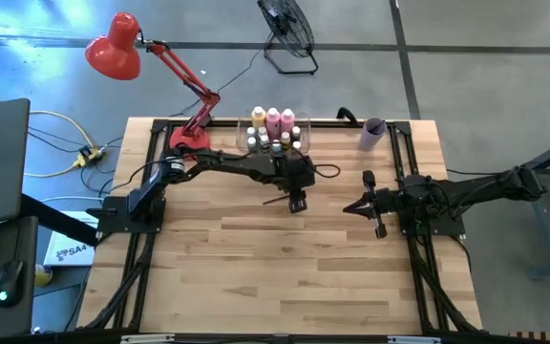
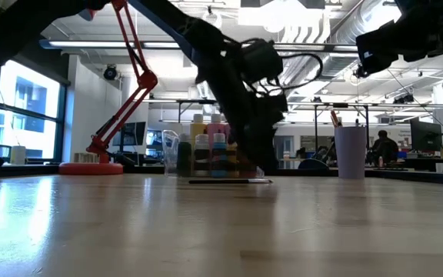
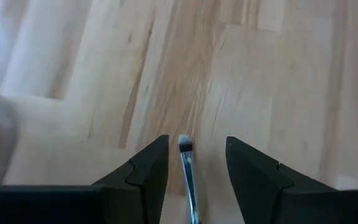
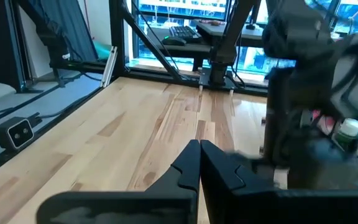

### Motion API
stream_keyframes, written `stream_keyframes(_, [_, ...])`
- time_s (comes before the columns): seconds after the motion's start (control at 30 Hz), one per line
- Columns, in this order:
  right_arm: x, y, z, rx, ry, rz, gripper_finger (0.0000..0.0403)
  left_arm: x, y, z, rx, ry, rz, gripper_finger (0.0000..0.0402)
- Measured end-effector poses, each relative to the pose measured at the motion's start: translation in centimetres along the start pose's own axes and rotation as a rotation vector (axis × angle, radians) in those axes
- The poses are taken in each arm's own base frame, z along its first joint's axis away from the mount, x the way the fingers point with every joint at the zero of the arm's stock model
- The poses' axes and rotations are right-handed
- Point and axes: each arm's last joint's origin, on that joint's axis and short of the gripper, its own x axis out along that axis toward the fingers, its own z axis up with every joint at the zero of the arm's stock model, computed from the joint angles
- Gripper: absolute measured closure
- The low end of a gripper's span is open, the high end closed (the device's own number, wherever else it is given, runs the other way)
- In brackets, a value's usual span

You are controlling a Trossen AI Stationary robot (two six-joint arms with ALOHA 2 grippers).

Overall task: Pick & Place Paint Supplies
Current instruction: Put the black paint brush into the violet cup

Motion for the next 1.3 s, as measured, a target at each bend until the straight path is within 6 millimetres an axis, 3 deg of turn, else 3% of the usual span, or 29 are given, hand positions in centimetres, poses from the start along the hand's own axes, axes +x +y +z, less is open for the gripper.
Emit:
stream_keyframes(0.23, [0.0, 0.0, 0.0, -0.001, -0.004, -0.001, 0.0401, 1.3, 0.1, -0.5, -0.002, 0.015, 0.032, 0.0247])
stream_keyframes(0.67, [0.0, 0.0, 0.1, -0.004, -0.009, -0.005, 0.0401, 1.7, 0.1, -1.0, -0.006, 0.056, 0.046, 0.0251])
stream_keyframes(0.8, [0.0, 0.0, 0.1, -0.004, -0.01, -0.005, 0.0401, 2.7, 0.0, -1.4, -0.005, 0.064, 0.001, 0.0284])
stream_keyframes(1.03, [0.0, 0.0, 0.1, -0.017, -0.01, -0.005, 0.0401, 3.7, -0.1, -1.8, -0.016, 0.066, -0.016, 0.0388])
stream_keyframes(1.3, [0.0, 0.0, 0.1, -0.021, -0.01, -0.005, 0.0401, 3.6, -0.1, -1.8, -0.024, 0.072, -0.018, 0.0398])
